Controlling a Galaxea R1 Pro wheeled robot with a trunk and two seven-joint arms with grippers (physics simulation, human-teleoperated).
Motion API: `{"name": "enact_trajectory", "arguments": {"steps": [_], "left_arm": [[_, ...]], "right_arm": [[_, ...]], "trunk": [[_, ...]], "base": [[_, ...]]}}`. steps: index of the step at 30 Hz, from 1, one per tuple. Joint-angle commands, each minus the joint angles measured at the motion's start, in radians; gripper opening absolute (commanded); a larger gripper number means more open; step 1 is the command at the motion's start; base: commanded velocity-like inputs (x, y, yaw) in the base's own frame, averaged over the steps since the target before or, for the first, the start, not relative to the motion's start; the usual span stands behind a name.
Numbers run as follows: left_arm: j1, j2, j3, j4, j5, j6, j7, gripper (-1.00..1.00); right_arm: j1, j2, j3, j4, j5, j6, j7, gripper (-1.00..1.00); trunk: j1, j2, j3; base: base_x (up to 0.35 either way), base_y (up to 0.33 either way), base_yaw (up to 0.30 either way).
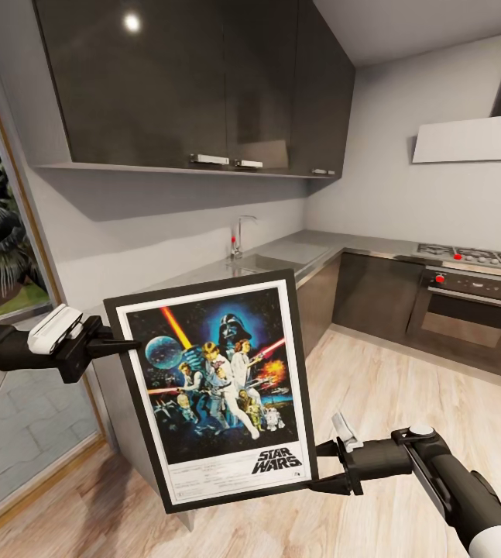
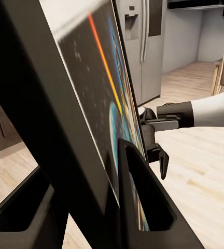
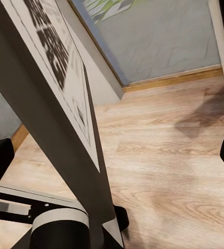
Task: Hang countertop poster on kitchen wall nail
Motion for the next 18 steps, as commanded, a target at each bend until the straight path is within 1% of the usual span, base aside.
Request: {"name": "enact_trajectory", "arguments": {"steps": [1,18], "left_arm": [[-0.001,0.0,0.0,0.0,0.0,0.009,-0.003,-1.0],[-0.001,0.001,0.0,0.0,0.0,0.009,-0.003,-1.0]], "right_arm": [[-0.001,-0.001,0.003,0.0,-0.003,0.011,0.002,1.0],[-0.001,-0.001,0.001,0.0,-0.003,0.011,0.002,1.0]], "trunk": [[0.0,-0.001,-0.001],[0.0,-0.001,-0.001]], "base": [[0.0,0.0,0.0],[0.0,0.0,0.0]]}}
